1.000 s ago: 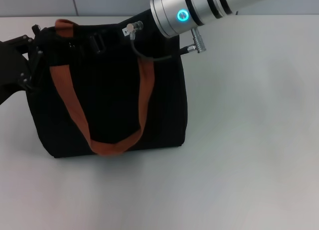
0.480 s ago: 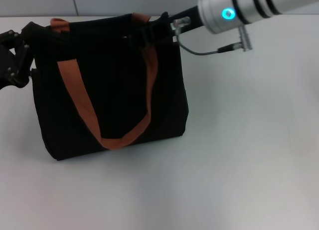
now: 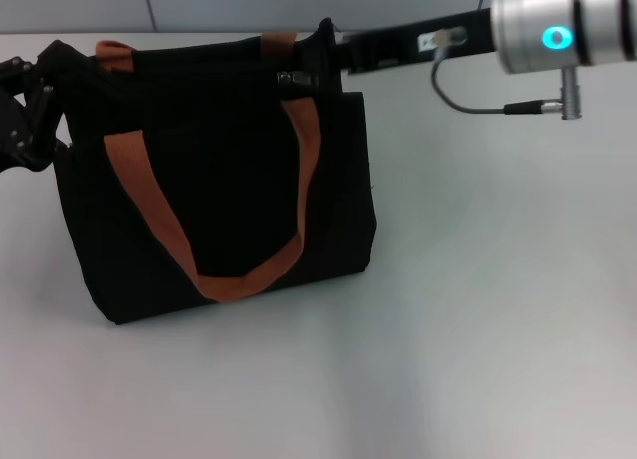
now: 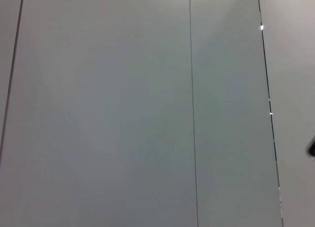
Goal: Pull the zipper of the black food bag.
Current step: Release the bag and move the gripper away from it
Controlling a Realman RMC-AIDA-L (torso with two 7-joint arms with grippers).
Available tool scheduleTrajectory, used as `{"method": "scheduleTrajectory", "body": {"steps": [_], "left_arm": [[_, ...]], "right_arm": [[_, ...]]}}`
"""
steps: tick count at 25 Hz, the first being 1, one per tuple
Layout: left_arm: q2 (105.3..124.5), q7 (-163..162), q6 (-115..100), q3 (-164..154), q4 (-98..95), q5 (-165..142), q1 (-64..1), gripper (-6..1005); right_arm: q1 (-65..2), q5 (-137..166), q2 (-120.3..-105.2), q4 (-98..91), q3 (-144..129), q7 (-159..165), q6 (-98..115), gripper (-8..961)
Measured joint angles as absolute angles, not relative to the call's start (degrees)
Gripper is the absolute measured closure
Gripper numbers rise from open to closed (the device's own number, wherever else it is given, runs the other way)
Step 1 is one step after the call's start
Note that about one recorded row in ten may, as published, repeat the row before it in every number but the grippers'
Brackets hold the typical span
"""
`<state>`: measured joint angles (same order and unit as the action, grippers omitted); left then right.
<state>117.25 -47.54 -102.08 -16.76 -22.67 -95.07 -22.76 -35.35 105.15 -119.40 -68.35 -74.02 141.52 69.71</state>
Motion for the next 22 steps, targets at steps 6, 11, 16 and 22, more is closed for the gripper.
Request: {"method": "scheduleTrajectory", "body": {"steps": [6,11,16,22], "left_arm": [[117.17,-47.55,-101.80,-16.77,-22.45,-95.07,-22.45,886],[117.06,-48.12,-100.67,-16.97,-22.61,-95.45,-22.31,879],[116.78,-49.00,-99.31,-17.20,-22.63,-95.64,-22.24,873],[116.10,-51.85,-98.18,-17.26,-22.82,-95.89,-22.13,865]], "right_arm": [[-31.70,82.33,-118.66,-56.27,-69.26,119.00,77.59,875],[-32.61,78.83,-117.95,-39.25,-60.09,88.94,102.75,707],[-31.00,85.78,-117.77,-31.63,-60.20,70.95,107.73,509],[-28.41,96.07,-119.00,-25.27,-60.22,57.21,102.15,337]]}}
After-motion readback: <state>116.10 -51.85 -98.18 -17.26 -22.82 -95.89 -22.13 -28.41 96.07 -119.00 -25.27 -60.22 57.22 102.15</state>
